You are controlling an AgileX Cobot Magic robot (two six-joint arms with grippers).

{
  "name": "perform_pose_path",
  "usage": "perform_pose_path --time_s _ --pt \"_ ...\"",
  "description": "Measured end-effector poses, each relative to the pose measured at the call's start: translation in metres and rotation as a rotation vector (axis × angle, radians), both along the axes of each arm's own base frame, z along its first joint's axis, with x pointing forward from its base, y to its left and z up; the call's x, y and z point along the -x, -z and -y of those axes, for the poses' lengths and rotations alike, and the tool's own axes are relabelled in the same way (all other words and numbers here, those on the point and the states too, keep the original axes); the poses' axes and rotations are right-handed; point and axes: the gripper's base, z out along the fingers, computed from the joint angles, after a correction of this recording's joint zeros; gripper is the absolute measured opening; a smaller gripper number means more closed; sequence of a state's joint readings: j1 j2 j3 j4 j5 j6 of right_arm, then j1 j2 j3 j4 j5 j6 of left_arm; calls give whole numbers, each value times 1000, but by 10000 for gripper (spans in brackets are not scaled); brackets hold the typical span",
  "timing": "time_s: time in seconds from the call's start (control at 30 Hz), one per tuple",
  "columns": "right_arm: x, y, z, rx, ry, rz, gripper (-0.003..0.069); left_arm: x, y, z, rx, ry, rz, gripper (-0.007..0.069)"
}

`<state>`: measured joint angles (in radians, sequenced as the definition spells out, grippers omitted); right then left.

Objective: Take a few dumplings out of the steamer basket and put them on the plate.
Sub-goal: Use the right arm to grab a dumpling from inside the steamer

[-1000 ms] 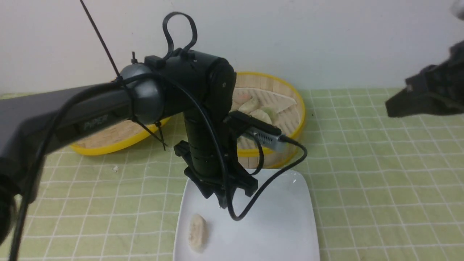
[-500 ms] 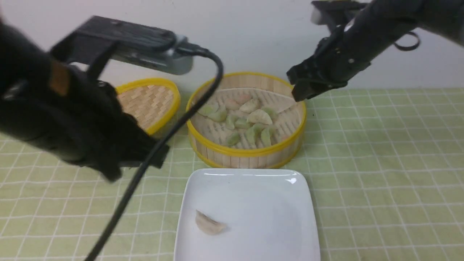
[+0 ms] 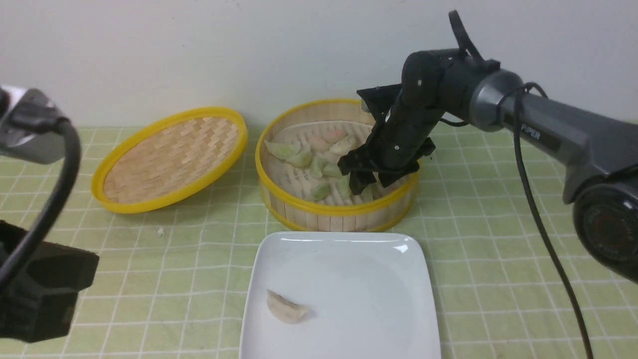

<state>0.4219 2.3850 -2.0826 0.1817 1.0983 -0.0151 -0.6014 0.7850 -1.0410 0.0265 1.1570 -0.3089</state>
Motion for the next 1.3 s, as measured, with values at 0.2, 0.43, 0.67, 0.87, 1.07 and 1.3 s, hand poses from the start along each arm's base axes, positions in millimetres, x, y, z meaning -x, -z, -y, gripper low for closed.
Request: perform_pose_path --time_s 0.2,0.43,0.67,0.87,1.07,1.3 --pt "0 -12 2 22 1 -2 168 9 -3 -8 2 -10 27 -6" --pt "21 -115 10 -46 -13 142 176 7 -4 -9 -11 -17 42 -6" --pt "101 -131 15 -81 -77 0 176 6 -4 -11 -36 -30 59 -6" --pt "140 -57 0 17 -135 -209 176 5 -4 -10 -29 -31 69 -6" --pt "144 -23 -17 15 -153 -246 317 4 -4 -11 -29 -34 68 -6" --pt "113 -62 -21 -11 -133 -42 597 6 -3 -12 -44 -36 44 -6"
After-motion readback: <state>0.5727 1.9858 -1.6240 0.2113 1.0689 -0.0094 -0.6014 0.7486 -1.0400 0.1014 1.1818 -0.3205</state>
